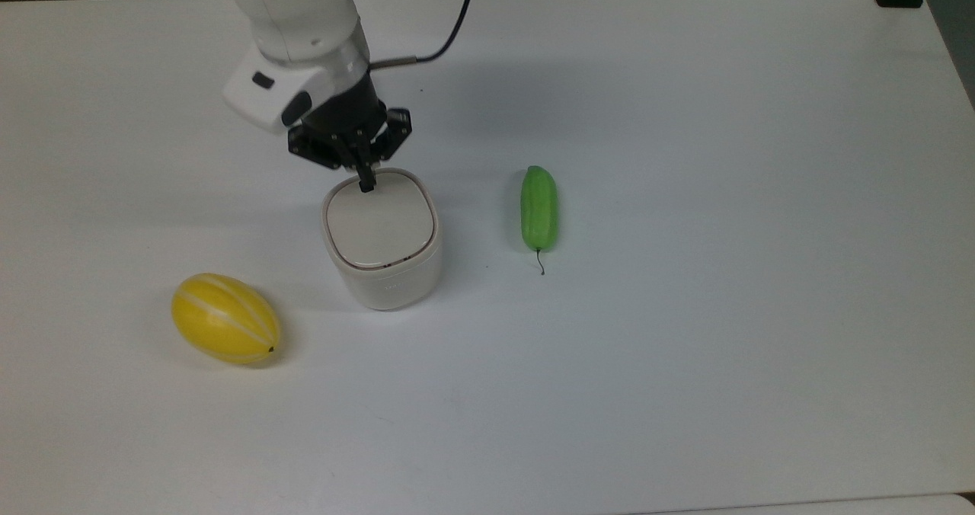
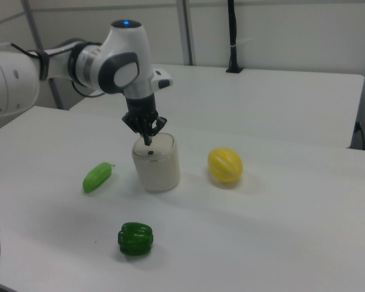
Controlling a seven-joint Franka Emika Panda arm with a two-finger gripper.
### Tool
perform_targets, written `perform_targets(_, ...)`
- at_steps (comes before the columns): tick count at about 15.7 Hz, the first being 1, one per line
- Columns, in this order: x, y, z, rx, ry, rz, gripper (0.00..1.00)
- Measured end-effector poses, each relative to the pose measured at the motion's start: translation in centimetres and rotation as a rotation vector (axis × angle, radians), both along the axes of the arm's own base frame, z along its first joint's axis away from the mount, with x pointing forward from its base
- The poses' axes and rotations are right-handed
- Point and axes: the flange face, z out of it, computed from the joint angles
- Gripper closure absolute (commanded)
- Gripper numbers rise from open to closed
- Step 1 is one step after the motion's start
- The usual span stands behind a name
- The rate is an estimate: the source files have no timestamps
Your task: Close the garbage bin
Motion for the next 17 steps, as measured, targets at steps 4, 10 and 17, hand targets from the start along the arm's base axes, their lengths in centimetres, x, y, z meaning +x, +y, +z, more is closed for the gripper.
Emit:
perform_targets(4,-4.0,-2.4,5.7,0.023,0.092,-0.022,0.46)
perform_targets(10,-11.2,-4.4,13.5,-0.02,0.203,-0.102,0.0)
perform_targets(17,-13.2,-5.8,13.8,-0.109,0.276,-0.178,0.0)
